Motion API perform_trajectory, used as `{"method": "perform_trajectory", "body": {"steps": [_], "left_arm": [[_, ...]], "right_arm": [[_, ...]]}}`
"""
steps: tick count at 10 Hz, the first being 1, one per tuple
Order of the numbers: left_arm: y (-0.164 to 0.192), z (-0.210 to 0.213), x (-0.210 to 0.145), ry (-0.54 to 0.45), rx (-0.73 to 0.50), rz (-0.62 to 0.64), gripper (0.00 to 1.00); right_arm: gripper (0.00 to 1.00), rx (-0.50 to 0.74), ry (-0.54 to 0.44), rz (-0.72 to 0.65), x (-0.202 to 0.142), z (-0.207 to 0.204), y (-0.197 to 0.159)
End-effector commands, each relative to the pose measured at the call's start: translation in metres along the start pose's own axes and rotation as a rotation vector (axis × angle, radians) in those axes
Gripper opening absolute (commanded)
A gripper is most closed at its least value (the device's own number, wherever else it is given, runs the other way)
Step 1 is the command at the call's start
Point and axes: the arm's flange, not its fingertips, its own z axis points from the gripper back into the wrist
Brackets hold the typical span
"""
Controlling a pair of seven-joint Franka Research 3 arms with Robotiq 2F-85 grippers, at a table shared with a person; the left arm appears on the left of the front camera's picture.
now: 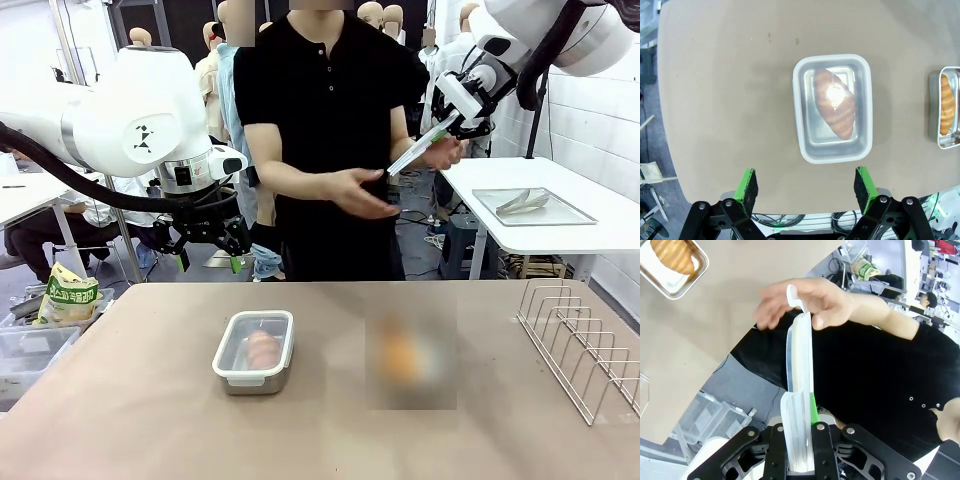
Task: Place the bread in airtight containers.
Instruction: Release when the human grabs the Airtight Container lid.
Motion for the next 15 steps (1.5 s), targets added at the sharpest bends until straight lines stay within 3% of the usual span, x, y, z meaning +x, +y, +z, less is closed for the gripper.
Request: {"method": "perform_trajectory", "body": {"steps": [1, 12, 13, 15], "left_arm": [[0.0017, 0.0019, -0.0011, -0.001, -0.001, 0.001, 1.0], [0.0017, 0.0019, -0.0011, -0.001, -0.001, 0.001, 1.0], [0.0017, 0.0019, -0.0011, -0.001, -0.001, 0.001, 1.0], [0.0017, 0.0019, -0.0011, -0.001, -0.001, 0.001, 1.0]], "right_arm": [[0.0, -0.014, 0.0, -0.001, 0.0022, 0.0007, 0.0029], [0.0, 0.001, -0.001, 0.0, 0.0005, -0.0004, 0.0], [0.11, 0.005, 0.003, 0.005, 0.0031, 0.0008, -0.0018], [0.46, -0.005, 0.022, 0.004, 0.0064, 0.0053, -0.0032]]}}
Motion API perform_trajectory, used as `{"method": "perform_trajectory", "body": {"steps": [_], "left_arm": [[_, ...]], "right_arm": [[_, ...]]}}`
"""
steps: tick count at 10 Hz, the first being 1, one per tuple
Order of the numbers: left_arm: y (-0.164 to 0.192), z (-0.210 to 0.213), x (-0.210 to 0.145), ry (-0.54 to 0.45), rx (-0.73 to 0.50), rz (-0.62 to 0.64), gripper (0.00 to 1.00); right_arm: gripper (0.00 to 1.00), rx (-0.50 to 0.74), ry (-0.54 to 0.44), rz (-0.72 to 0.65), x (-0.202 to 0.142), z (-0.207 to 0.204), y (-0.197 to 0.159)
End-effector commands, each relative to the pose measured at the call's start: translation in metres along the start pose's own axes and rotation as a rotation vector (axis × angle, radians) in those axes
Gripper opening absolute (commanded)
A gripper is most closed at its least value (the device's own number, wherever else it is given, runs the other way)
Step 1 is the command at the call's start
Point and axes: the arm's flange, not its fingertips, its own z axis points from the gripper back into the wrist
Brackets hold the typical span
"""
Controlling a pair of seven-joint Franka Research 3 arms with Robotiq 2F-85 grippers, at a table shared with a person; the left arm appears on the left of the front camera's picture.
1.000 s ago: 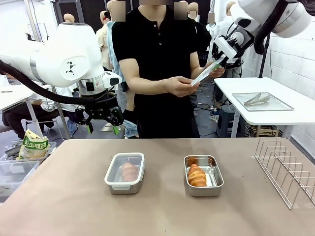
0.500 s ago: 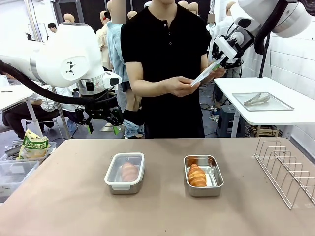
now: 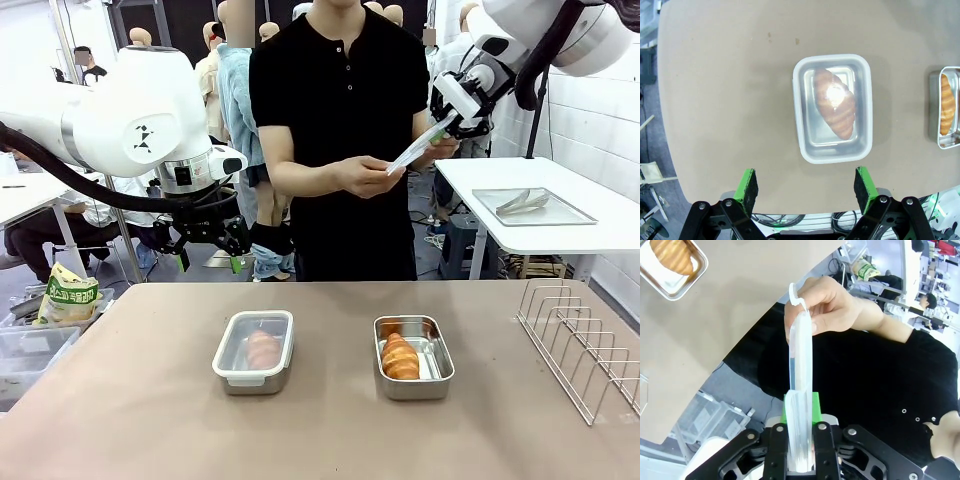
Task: Place the bread in airtight containers.
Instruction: Release when the human grabs the Airtight Container lid.
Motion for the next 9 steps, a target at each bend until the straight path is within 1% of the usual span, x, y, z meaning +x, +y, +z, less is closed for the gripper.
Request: {"method": "perform_trajectory", "body": {"steps": [1, 3, 7, 8, 9], "left_arm": [[0.002, 0.002, -0.001, -0.001, -0.001, 0.001, 1.0], [0.002, 0.002, -0.001, -0.001, -0.001, 0.001, 1.0], [0.002, 0.002, -0.001, -0.001, -0.001, 0.001, 1.0], [0.002, 0.002, -0.001, -0.001, -0.001, 0.001, 1.0], [0.002, 0.002, -0.001, -0.001, -0.001, 0.001, 1.0]], "right_arm": [[0.65, 0.0, 0.027, -0.009, 0.002, 0.005, 0.0], [1.0, 0.015, 0.034, -0.009, 0.001, 0.004, 0.001], [1.0, 0.077, 0.007, -0.021, -0.004, -0.007, 0.003], [1.0, 0.1, -0.006, -0.019, -0.004, -0.012, 0.002], [1.0, 0.149, -0.035, -0.01, -0.008, -0.023, -0.001]]}}
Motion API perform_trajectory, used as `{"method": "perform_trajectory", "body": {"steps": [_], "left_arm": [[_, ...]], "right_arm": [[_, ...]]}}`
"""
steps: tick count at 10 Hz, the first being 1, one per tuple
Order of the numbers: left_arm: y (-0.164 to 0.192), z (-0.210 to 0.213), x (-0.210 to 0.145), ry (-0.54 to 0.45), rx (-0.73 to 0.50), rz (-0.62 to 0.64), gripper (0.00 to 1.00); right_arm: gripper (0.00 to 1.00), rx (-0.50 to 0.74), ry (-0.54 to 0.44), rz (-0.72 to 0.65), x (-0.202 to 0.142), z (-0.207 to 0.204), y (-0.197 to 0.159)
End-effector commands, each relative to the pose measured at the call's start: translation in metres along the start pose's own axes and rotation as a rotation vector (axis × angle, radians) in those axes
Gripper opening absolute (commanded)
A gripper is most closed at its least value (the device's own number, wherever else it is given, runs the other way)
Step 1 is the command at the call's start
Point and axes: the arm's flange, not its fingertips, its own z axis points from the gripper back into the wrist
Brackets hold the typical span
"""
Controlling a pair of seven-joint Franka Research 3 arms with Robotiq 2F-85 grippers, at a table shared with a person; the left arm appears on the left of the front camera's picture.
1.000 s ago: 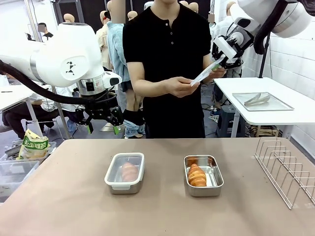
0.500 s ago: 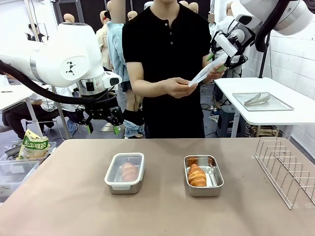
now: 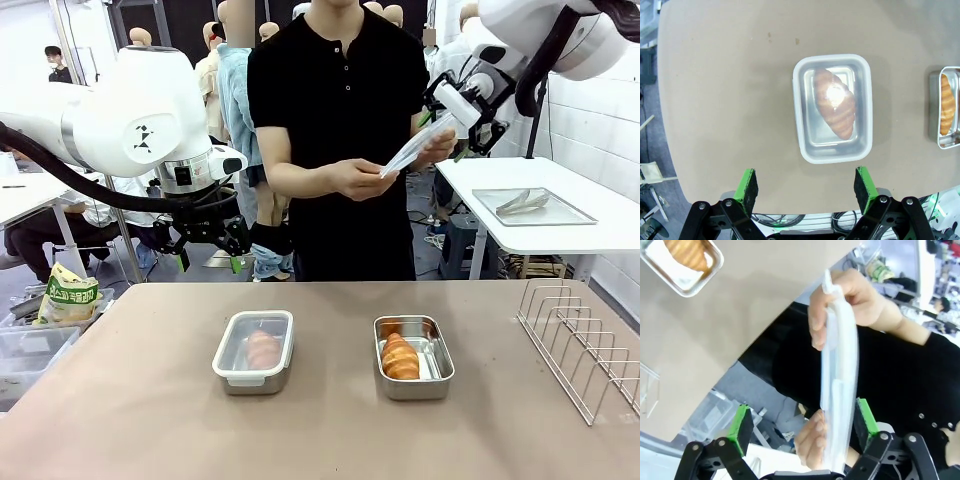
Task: Place the bread in airtight containers.
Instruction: Release when the human grabs the Airtight Container lid.
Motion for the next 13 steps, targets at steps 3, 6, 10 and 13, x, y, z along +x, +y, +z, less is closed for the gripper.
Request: {"method": "perform_trajectory", "body": {"steps": [3, 6, 10, 13], "left_arm": [[0.0017, 0.0019, -0.0011, -0.001, -0.001, 0.001, 1.0], [0.0017, 0.0019, -0.0011, -0.001, -0.001, 0.001, 1.0], [0.0017, 0.0019, -0.0011, -0.001, -0.001, 0.001, 1.0], [0.0017, 0.0019, -0.0011, -0.001, -0.001, 0.001, 1.0]], "right_arm": [[1.0, -0.035, 0.014, -0.002, -0.0007, 0.0088, -0.0012], [1.0, -0.035, 0.014, -0.002, -0.0007, 0.0088, -0.0012], [1.0, -0.035, 0.014, -0.002, -0.0007, 0.0088, -0.0012], [1.0, -0.035, 0.014, -0.002, -0.0007, 0.0088, -0.0012]]}}
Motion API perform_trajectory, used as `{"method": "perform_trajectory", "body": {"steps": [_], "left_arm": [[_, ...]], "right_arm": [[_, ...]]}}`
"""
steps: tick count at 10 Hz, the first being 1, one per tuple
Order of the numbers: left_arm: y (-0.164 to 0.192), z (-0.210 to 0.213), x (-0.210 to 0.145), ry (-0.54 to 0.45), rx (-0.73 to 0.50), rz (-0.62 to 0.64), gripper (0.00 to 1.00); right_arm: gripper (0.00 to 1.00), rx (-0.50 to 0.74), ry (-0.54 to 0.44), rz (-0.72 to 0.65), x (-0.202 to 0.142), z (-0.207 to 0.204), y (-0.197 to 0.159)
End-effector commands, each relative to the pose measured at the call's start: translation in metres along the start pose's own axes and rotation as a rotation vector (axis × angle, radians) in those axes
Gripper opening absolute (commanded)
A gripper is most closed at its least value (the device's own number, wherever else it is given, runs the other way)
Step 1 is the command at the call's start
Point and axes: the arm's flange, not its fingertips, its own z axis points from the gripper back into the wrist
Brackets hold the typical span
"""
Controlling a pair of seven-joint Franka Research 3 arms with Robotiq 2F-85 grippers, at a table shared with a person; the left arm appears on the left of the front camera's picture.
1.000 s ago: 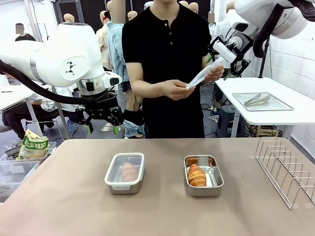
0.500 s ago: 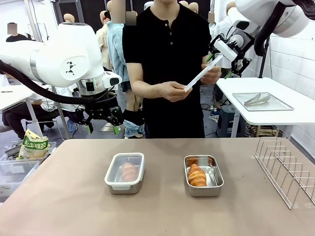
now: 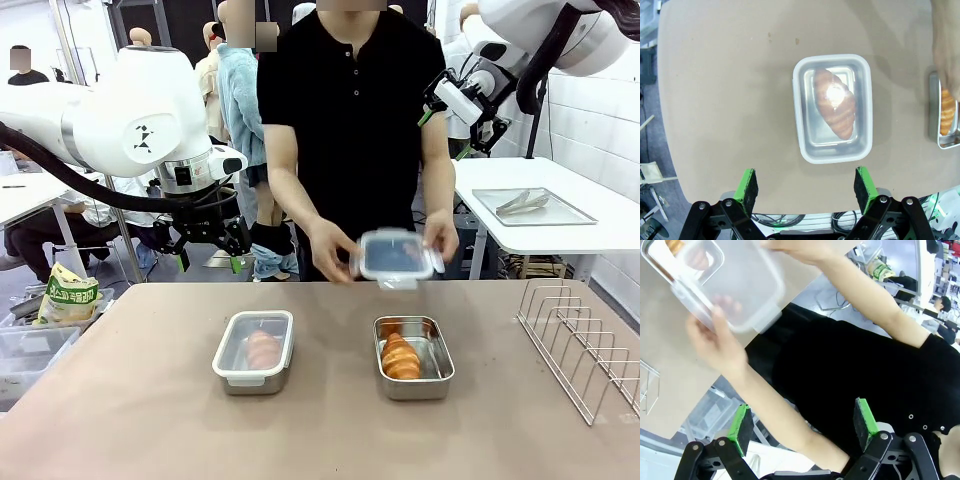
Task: Place the bread in airtight containers.
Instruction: Release when the human grabs the Airtight Container lid.
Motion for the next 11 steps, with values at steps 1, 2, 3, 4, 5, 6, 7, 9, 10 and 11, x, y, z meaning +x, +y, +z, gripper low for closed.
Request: {"method": "perform_trajectory", "body": {"steps": [1, 2, 3, 4, 5, 6, 7, 9, 10, 11], "left_arm": [[0.0017, 0.0019, -0.0011, -0.001, -0.001, 0.001, 1.0], [0.0017, 0.0019, -0.0011, -0.001, -0.001, 0.001, 1.0], [0.0017, 0.0019, -0.0011, -0.001, -0.001, 0.001, 1.0], [0.0017, 0.0019, -0.0011, -0.001, -0.001, 0.001, 1.0], [0.0017, 0.0019, -0.0011, -0.001, -0.001, 0.001, 1.0], [0.0017, 0.0019, -0.0011, -0.001, -0.001, 0.001, 1.0], [0.0017, 0.0019, -0.0011, -0.001, -0.001, 0.001, 1.0], [0.0017, 0.0019, -0.0011, -0.001, -0.001, 0.001, 1.0], [0.0017, 0.0019, -0.0011, -0.001, -0.001, 0.001, 1.0], [0.0017, 0.0019, -0.0011, -0.001, -0.001, 0.001, 1.0]], "right_arm": [[1.0, -0.02, 0.0, -0.003, -0.0004, -0.0017, 0.0012], [1.0, -0.02, 0.0, -0.003, -0.0004, -0.0017, 0.0012], [1.0, -0.02, 0.0, -0.003, -0.0004, -0.0017, 0.0012], [1.0, -0.02, 0.0, -0.003, -0.0004, -0.0017, 0.0012], [1.0, -0.02, 0.0, -0.003, -0.0004, -0.0017, 0.0012], [1.0, -0.02, 0.0, -0.003, -0.0004, -0.0017, 0.0012], [1.0, -0.02, 0.0, -0.003, -0.0004, -0.0017, 0.0012], [1.0, -0.02, 0.0, -0.003, -0.0004, -0.0017, 0.0012], [1.0, -0.02, 0.0, -0.003, -0.0004, -0.0017, 0.0012], [1.0, -0.02, 0.0, -0.003, -0.0004, -0.0017, 0.0012]]}}
